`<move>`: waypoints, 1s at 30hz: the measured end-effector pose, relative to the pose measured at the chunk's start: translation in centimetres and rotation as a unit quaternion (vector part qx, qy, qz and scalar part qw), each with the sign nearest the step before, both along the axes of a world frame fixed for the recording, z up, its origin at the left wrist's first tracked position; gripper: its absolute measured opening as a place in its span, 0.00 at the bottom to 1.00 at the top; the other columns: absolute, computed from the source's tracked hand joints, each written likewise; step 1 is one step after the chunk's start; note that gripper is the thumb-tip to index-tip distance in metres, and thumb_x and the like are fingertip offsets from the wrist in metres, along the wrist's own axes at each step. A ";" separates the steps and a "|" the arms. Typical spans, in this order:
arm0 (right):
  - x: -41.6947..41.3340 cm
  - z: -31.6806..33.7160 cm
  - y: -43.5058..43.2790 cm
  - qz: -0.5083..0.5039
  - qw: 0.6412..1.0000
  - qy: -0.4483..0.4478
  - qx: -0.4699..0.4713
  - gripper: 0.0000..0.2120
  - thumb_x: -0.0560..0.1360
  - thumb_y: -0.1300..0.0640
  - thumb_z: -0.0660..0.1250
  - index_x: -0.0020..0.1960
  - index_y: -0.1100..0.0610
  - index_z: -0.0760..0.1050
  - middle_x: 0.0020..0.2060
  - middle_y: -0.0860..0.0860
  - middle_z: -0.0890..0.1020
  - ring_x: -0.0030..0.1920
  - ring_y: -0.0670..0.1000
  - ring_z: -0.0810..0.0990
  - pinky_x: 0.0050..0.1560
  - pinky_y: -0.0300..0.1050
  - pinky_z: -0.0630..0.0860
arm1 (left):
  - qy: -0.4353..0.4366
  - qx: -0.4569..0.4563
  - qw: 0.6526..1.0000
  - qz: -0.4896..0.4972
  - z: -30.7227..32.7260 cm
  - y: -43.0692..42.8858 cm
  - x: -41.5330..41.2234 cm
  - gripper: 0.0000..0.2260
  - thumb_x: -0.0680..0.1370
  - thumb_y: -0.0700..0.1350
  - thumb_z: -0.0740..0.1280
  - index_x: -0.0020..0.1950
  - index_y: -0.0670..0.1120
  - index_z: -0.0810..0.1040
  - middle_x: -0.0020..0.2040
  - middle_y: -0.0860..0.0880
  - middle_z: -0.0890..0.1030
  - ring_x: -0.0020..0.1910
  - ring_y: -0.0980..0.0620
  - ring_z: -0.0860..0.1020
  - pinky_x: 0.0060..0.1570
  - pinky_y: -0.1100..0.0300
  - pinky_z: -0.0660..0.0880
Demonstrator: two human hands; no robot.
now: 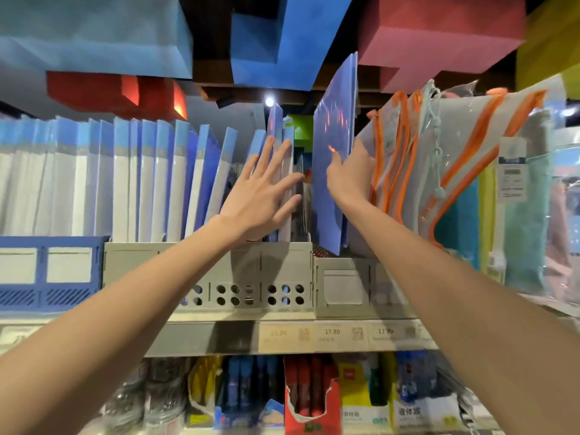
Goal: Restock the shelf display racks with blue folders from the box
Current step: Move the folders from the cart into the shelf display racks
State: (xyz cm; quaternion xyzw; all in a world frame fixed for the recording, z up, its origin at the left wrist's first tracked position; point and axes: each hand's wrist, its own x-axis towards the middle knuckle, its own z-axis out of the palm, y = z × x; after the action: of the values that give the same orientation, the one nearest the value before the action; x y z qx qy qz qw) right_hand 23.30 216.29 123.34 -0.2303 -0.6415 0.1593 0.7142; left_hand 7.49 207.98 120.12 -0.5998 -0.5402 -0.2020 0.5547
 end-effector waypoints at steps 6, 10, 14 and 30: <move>0.1 -1.0 -0.5 -0.014 1.000 0.002 0.003 0.17 0.83 0.59 0.60 0.70 0.61 0.69 0.61 0.59 0.77 0.60 0.57 0.77 0.53 0.44 0.73 | -0.006 -0.007 1.000 0.006 -0.1 -0.3 -0.2 0.22 0.83 0.60 0.52 0.74 0.55 0.70 0.83 0.42 0.45 0.81 0.39 0.40 0.78 0.41 0.47; 0.4 -1.2 -1.0 -0.010 1.000 0.013 -0.004 0.17 0.83 0.59 0.60 0.71 0.61 0.68 0.62 0.59 0.75 0.59 0.55 0.76 0.50 0.40 0.69 | -0.011 -0.011 1.000 0.018 -0.1 -0.3 -0.1 0.24 0.83 0.61 0.51 0.76 0.56 0.68 0.83 0.42 0.44 0.81 0.40 0.39 0.78 0.41 0.46; 0.5 -1.4 -1.3 -0.016 0.999 0.026 -0.027 0.13 0.83 0.58 0.60 0.66 0.61 0.70 0.60 0.59 0.75 0.48 0.49 0.69 0.44 0.36 0.64 | -0.020 -0.014 1.000 0.011 -0.1 -0.2 -0.1 0.24 0.82 0.61 0.51 0.77 0.56 0.67 0.83 0.43 0.44 0.81 0.40 0.38 0.79 0.40 0.48; -1.1 -1.6 -1.0 -0.112 0.992 -0.014 0.055 0.11 0.82 0.54 0.63 0.59 0.61 0.73 0.41 0.51 0.72 0.42 0.50 0.72 0.34 0.35 0.61 | -0.017 -0.017 1.000 -0.007 -0.2 -0.1 -0.4 0.24 0.82 0.62 0.52 0.76 0.56 0.67 0.83 0.44 0.44 0.81 0.41 0.38 0.79 0.39 0.49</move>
State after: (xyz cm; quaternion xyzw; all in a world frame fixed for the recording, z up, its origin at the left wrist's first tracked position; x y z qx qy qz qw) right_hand 22.16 215.29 121.74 -0.2632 -0.6298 0.0398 0.7297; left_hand 7.06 207.93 119.88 -0.6097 -0.5487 -0.2067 0.5335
